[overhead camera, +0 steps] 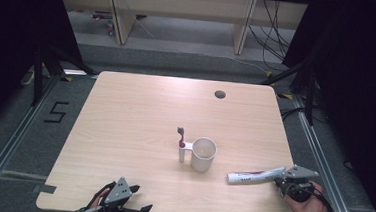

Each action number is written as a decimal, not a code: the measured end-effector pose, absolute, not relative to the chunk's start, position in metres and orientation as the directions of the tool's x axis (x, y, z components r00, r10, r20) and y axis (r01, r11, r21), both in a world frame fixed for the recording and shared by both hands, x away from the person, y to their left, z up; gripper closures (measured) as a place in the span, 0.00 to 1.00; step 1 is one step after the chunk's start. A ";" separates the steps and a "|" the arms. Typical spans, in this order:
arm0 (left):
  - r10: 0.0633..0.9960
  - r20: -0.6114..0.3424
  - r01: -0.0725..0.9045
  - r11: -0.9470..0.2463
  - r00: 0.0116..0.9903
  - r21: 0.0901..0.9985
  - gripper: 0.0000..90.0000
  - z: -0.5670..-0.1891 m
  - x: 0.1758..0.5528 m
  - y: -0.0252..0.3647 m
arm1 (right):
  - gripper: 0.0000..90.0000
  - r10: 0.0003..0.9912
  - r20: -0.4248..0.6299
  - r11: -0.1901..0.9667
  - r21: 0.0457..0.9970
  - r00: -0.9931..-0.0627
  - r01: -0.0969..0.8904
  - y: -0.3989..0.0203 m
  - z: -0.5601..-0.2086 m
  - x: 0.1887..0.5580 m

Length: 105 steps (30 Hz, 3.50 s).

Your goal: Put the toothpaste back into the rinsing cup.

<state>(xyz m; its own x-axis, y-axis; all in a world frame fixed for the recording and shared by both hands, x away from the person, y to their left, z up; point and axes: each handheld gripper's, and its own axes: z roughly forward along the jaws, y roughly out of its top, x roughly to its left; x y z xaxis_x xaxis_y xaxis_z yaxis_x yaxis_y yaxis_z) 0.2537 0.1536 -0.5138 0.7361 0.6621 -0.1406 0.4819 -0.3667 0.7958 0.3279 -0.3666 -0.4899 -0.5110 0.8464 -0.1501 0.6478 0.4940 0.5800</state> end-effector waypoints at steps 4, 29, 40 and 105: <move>0.663 -0.147 0.481 -0.356 0.734 0.801 0.26 -0.514 0.254 0.154 | 1.00 0.847 -0.156 0.496 0.576 -0.509 0.650 -0.362 -0.489 0.350; 0.656 -0.136 0.471 -0.366 0.742 0.803 0.27 -0.513 0.253 0.155 | 0.99 0.843 -0.135 0.503 0.540 -0.521 0.674 -0.324 -0.484 0.419; 0.662 -0.147 0.478 -0.351 0.735 0.805 0.27 -0.512 0.253 0.155 | 0.73 0.877 -0.102 0.445 0.546 -0.470 0.710 -0.331 -0.475 0.418; 0.658 -0.118 0.466 -0.385 0.744 0.797 0.27 -0.512 0.252 0.157 | 0.82 0.833 0.103 0.478 0.360 -0.543 0.801 -0.287 -0.468 0.412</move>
